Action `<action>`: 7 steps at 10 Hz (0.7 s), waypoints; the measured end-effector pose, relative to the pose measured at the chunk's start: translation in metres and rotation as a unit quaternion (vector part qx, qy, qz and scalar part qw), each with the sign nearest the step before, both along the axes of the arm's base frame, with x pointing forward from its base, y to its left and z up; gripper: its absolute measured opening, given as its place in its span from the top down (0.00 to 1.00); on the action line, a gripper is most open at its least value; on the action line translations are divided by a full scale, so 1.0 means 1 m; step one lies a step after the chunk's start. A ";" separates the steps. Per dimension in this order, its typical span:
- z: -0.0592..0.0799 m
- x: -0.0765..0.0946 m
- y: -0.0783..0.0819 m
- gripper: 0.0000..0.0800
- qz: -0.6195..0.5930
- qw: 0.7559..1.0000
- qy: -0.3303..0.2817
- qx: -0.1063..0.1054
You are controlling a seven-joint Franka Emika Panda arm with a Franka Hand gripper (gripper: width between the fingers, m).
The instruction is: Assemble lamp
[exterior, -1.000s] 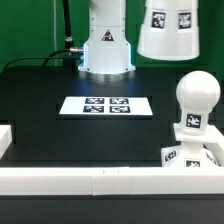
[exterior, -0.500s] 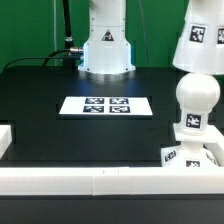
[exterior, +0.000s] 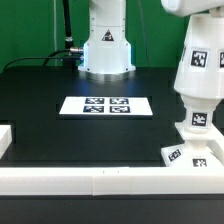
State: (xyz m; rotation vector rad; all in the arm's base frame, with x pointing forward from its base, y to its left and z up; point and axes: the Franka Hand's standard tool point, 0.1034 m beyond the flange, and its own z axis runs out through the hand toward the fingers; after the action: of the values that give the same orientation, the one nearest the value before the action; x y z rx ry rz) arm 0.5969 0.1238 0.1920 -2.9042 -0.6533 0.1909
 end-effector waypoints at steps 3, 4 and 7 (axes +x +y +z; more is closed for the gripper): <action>-0.032 -0.010 -0.002 0.95 -0.003 1.000 0.001 -0.002; -0.038 -0.012 -0.002 0.95 -0.003 1.000 0.003 -0.003; -0.038 -0.020 -0.005 0.94 -0.001 1.000 0.007 -0.004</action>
Offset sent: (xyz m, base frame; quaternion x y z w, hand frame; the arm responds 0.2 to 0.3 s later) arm -0.0114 -0.0022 -0.0203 -0.0233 0.0022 -0.0117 0.9997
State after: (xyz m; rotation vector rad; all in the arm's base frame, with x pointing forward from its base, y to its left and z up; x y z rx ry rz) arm 0.5767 0.1186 0.1540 -2.9084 -0.6500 0.2150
